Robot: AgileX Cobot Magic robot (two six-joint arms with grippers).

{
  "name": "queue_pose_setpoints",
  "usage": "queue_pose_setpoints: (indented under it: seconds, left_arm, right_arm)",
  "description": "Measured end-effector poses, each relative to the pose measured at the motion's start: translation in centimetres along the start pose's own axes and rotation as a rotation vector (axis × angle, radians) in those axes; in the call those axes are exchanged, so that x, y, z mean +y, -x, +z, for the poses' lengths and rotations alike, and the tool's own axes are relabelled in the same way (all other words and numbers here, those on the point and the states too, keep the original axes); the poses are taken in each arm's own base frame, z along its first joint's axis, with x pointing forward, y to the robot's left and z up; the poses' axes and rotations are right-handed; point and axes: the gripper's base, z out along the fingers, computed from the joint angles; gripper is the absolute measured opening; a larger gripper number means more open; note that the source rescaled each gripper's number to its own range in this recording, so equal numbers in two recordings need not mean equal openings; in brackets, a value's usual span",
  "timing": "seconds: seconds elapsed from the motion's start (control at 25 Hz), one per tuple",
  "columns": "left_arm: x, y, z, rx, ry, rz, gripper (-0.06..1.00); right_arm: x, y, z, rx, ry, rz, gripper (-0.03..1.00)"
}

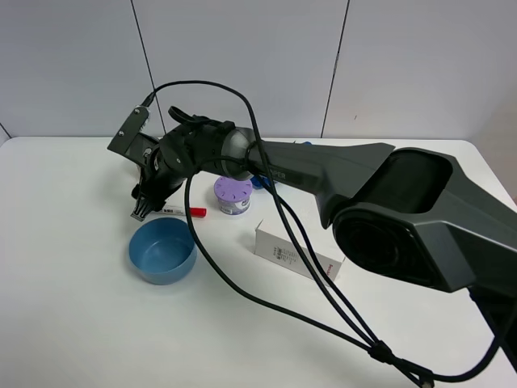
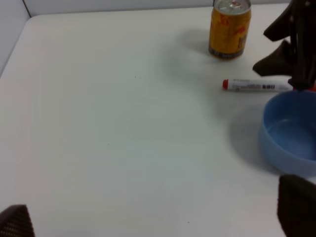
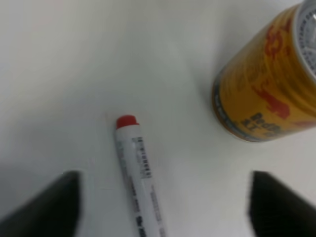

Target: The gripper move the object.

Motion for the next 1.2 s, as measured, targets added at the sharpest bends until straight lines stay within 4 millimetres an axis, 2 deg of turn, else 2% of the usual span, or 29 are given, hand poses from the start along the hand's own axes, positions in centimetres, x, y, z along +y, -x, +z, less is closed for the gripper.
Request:
queue_pose_setpoints:
  seconds: [0.04, 0.12, 0.28, 0.4, 0.48, 0.72, 0.88, 1.04, 1.2]
  left_arm:
    - [0.0, 0.0, 0.0, 0.0, 0.0, 0.0, 1.0]
    - [0.0, 0.0, 0.0, 0.0, 0.0, 0.0, 1.0]
    - [0.0, 0.0, 0.0, 0.0, 0.0, 0.0, 1.0]
    - [0.0, 0.0, 0.0, 0.0, 0.0, 0.0, 1.0]
    - [0.0, 0.0, 0.0, 0.0, 0.0, 0.0, 1.0]
    - [0.0, 0.0, 0.0, 0.0, 0.0, 0.0, 1.0]
    - [0.0, 0.0, 0.0, 0.0, 0.0, 0.0, 1.0]
    - [0.0, 0.0, 0.0, 0.0, 0.0, 0.0, 1.0]
    - [0.0, 0.0, 0.0, 0.0, 0.0, 0.0, 1.0]
  right_arm:
    - [0.0, 0.0, 0.0, -0.002, 0.005, 0.009, 0.75]
    - [0.1, 0.0, 0.0, -0.004, 0.01, 0.019, 0.82]
    - [0.1, 0.0, -0.1, 0.002, 0.015, 0.025, 0.85]
    - [-0.1, 0.4, -1.3, 0.031, 0.027, 0.025, 0.85]
    - [-0.5, 1.3, -3.2, 0.049, 0.035, 0.029, 0.85]
    - [-2.1, 4.7, -12.7, 0.072, 0.042, 0.079, 0.85]
    - [-2.4, 5.2, -17.8, 0.136, 0.065, 0.092, 0.85]
    - [-2.4, 5.1, -21.4, 0.206, 0.089, 0.109, 0.85]
    - [-2.6, 5.5, -24.0, 0.185, 0.077, 0.15, 0.85]
